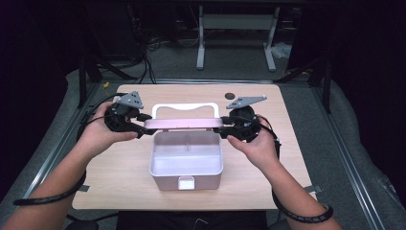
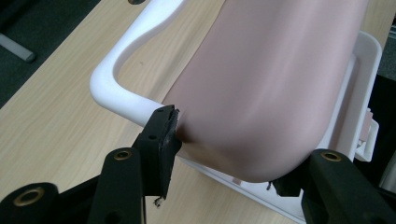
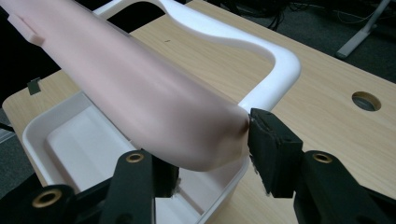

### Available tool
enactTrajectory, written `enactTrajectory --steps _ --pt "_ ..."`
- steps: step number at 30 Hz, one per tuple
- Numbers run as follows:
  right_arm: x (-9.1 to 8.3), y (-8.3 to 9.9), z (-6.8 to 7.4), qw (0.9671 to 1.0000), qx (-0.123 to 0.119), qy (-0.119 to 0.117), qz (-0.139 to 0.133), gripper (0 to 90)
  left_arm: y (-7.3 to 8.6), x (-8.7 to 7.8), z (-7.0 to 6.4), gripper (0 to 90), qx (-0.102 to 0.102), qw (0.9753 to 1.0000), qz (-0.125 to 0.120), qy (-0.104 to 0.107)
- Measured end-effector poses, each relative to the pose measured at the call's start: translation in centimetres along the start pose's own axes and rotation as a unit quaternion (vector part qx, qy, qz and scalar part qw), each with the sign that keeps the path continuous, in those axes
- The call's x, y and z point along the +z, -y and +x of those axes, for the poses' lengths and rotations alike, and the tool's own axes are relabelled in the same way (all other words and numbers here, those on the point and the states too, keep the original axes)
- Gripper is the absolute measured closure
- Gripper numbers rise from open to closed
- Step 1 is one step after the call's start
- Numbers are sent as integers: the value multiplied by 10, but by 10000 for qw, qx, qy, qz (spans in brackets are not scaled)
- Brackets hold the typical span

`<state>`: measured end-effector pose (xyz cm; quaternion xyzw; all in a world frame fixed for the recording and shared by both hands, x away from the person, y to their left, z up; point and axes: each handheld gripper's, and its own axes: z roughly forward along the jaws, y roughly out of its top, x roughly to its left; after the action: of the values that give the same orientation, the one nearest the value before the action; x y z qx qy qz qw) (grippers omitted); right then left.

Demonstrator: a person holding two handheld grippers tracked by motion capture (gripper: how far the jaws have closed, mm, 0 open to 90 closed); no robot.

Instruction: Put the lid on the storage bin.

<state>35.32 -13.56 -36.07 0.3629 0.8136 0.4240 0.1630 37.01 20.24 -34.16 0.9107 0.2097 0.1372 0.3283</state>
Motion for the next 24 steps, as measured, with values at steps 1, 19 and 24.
enactTrajectory --steps 1,19,24 --pt "0 3 1 10000 -19 -19 2 535 2 0 -2 487 20 10000 -3 -8" --pt "-2 43 20 9999 -139 -24 89 498 29 11 -36 357 216 9992 278 -204" --pt "-2 45 20 9999 -102 -22 72 504 35 13 -42 327 109 9991 285 -284"
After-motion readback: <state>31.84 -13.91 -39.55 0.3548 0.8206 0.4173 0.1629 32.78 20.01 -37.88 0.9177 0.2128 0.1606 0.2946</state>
